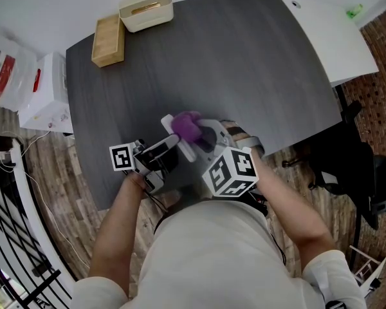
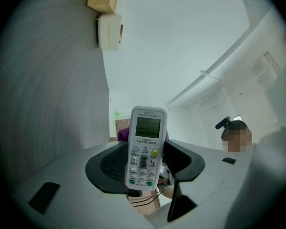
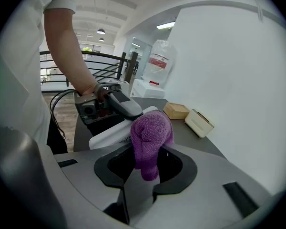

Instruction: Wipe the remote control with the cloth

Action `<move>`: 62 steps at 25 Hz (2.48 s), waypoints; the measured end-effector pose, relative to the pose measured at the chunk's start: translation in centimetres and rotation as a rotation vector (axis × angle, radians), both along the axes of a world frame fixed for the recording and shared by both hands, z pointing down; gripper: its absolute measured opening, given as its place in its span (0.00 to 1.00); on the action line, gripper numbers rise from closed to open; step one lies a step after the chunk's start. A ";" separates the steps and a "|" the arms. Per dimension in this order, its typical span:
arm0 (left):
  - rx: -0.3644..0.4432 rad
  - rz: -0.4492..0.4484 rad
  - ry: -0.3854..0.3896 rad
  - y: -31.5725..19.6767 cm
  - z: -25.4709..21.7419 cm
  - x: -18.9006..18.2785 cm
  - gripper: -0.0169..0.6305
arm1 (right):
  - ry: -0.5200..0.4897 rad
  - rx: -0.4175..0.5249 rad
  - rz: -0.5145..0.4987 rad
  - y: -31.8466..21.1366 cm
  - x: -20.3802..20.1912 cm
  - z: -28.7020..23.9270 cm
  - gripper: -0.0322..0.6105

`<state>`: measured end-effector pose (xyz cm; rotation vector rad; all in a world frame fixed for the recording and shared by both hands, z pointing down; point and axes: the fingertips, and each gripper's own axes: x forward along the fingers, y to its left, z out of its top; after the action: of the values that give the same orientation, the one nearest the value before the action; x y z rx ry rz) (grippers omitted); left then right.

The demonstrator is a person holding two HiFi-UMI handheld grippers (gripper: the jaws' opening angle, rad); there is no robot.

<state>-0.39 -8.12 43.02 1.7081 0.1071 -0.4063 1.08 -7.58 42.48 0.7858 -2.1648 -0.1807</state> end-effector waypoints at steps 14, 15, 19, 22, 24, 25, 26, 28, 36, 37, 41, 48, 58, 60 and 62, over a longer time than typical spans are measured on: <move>-0.011 -0.036 0.015 -0.7 0.3 -0.2 0.38 | 0.013 0.008 0.009 -0.1 0.0 0.0 0.24; -0.013 -0.038 0.017 -0.6 0.3 -0.3 0.38 | 0.009 0.005 0.010 0.0 0.0 0.1 0.24; -0.024 -0.054 0.026 -0.8 0.4 -0.6 0.38 | -0.005 -0.005 0.018 0.3 0.0 0.2 0.24; -0.033 -0.068 0.032 -1.2 0.5 -0.8 0.38 | -0.012 -0.011 0.023 0.4 0.0 0.2 0.24; -0.039 -0.079 0.032 -1.5 0.5 -0.9 0.38 | -0.009 -0.014 0.016 0.2 0.1 0.2 0.24; -0.043 -0.087 0.033 -1.7 0.5 -0.9 0.38 | -0.006 -0.016 0.010 0.2 0.0 0.2 0.24; -0.046 -0.095 0.031 -1.9 0.5 -1.0 0.38 | -0.003 -0.020 0.003 0.2 0.0 0.2 0.24; -0.050 -0.109 0.023 -2.1 0.6 -1.0 0.38 | 0.005 -0.031 -0.007 0.4 0.1 0.3 0.24; -0.103 -0.182 -0.085 -2.9 3.0 -1.4 0.38 | 0.061 -0.095 -0.083 3.8 -0.5 2.4 0.24; -0.109 -0.180 -0.115 -2.8 3.6 -1.4 0.37 | 0.070 -0.107 -0.101 4.6 -0.8 2.9 0.24; -0.149 -0.206 -0.223 -2.4 5.7 -1.8 0.37 | 0.077 -0.179 -0.150 7.3 -1.4 4.6 0.24; -0.189 -0.266 -0.280 -3.1 6.9 -2.6 0.37 | 0.074 -0.309 -0.242 9.5 -2.0 6.0 0.24; 0.000 -0.144 -1.114 -1.1 14.4 -4.6 0.37 | -0.150 -0.597 0.161 6.6 1.3 9.9 0.24; -0.036 -0.140 -1.153 -0.6 15.3 -4.4 0.37 | -0.210 -0.667 0.253 5.6 1.7 11.0 0.24; -0.060 -0.145 -1.173 -0.3 15.9 -4.2 0.37 | -0.250 -0.726 0.322 4.8 1.7 11.9 0.24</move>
<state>-4.59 -8.46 58.87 1.6572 -0.8703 0.5201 2.73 -2.75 54.40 0.7252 -2.0618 0.8604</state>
